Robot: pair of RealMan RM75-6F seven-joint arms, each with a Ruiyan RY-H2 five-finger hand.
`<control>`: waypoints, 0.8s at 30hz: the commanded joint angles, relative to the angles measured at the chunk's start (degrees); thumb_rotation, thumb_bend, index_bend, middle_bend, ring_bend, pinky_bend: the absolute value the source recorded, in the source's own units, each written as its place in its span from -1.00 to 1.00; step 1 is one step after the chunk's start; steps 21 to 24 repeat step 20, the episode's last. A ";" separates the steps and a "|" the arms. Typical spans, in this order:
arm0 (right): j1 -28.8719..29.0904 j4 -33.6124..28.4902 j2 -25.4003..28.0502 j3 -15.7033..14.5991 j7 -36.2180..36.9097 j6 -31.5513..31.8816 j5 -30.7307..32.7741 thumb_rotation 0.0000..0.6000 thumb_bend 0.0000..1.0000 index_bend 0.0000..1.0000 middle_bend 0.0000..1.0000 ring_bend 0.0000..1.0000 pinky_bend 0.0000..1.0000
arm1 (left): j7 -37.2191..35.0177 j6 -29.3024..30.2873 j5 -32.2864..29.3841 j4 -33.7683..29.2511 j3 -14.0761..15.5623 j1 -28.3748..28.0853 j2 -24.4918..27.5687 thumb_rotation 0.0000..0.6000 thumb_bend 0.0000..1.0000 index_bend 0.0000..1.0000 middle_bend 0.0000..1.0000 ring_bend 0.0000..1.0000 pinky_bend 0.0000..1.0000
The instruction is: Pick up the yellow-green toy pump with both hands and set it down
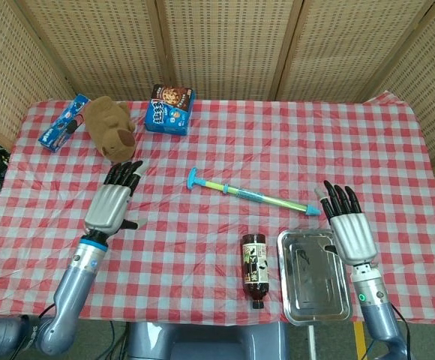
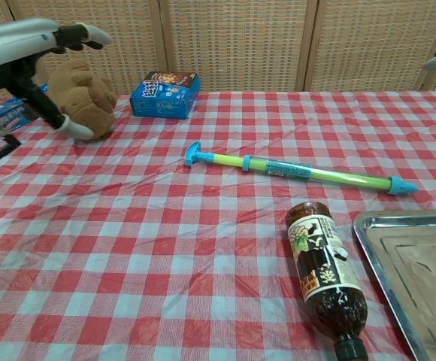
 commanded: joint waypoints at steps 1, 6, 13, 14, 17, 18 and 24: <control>-1.63 1.13 0.72 -1.22 1.27 1.91 -2.62 1.00 -0.65 -1.00 -1.00 -1.00 -1.00 | -2.12 8.22 11.66 2.86 8.11 8.12 2.07 1.00 -0.94 -1.00 -1.00 -1.00 -1.00; -4.64 2.94 1.39 -3.85 3.53 5.24 -7.21 1.00 -0.69 -1.00 -1.00 -1.00 -1.00 | -4.88 14.96 18.81 6.94 13.06 15.69 3.22 1.00 -1.00 -1.00 -1.00 -1.00 -1.00; -8.89 8.03 1.62 -5.85 5.19 8.50 -8.59 1.00 -0.73 -1.00 -1.00 -1.00 -1.00 | -6.91 19.68 21.21 13.59 16.63 23.90 3.66 1.00 -0.99 -1.00 -1.00 -1.00 -1.00; -9.45 8.72 1.66 -5.94 5.83 8.71 -8.39 1.00 -0.73 -1.00 -1.00 -1.00 -1.00 | -7.80 20.10 21.71 14.76 16.88 24.87 3.62 1.00 -1.00 -1.00 -1.00 -1.00 -1.00; -10.44 10.26 1.82 -5.75 7.70 9.09 -8.03 1.00 -0.73 -1.00 -1.00 -1.00 -1.00 | -9.29 20.40 22.50 16.73 16.63 26.45 3.72 1.00 -0.99 -1.00 -1.00 -1.00 -1.00; -11.00 10.90 2.03 -5.41 8.88 9.32 -7.39 1.00 -0.73 -1.00 -1.00 -1.00 -1.00 | -10.15 20.57 22.48 17.61 16.31 27.28 3.85 1.00 -0.99 -1.00 -1.00 -1.00 -1.00; -11.36 11.32 2.49 -5.00 9.96 9.30 -7.12 1.00 -0.73 -1.00 -1.00 -1.00 -1.00 | -11.18 20.31 22.64 18.41 15.85 28.09 4.06 1.00 -0.99 -1.00 -1.00 -1.00 -1.00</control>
